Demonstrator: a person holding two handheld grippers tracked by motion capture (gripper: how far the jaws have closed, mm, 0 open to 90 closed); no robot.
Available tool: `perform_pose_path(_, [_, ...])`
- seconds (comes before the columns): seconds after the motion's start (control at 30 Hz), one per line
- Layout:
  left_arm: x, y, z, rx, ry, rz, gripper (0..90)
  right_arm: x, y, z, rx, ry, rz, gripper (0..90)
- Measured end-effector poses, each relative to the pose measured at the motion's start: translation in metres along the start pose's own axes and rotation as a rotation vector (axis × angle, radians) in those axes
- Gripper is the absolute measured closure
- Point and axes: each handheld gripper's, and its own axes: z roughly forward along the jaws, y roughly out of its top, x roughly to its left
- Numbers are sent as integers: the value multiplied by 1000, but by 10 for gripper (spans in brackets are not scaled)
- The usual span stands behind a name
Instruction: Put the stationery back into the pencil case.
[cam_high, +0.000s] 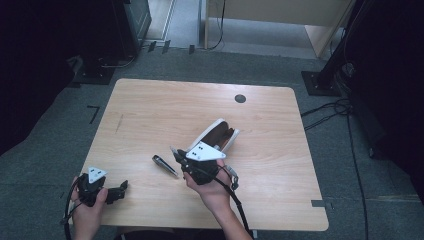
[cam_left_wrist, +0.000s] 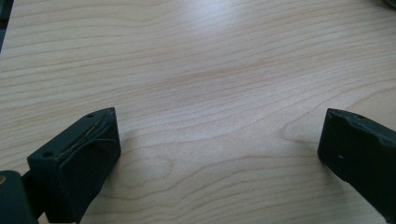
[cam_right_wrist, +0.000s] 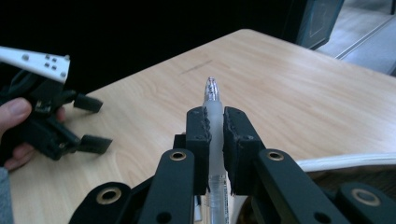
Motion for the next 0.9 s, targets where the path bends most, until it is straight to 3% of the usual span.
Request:
perform_pose_path(0.6, [0, 0, 0, -1, 1, 0, 0, -30, 26, 8, -55, -54, 34, 816])
perform_pose_path(0.9, [0, 0, 0, -1, 0, 0, 0, -39, 38, 13, -70, -77, 20, 816])
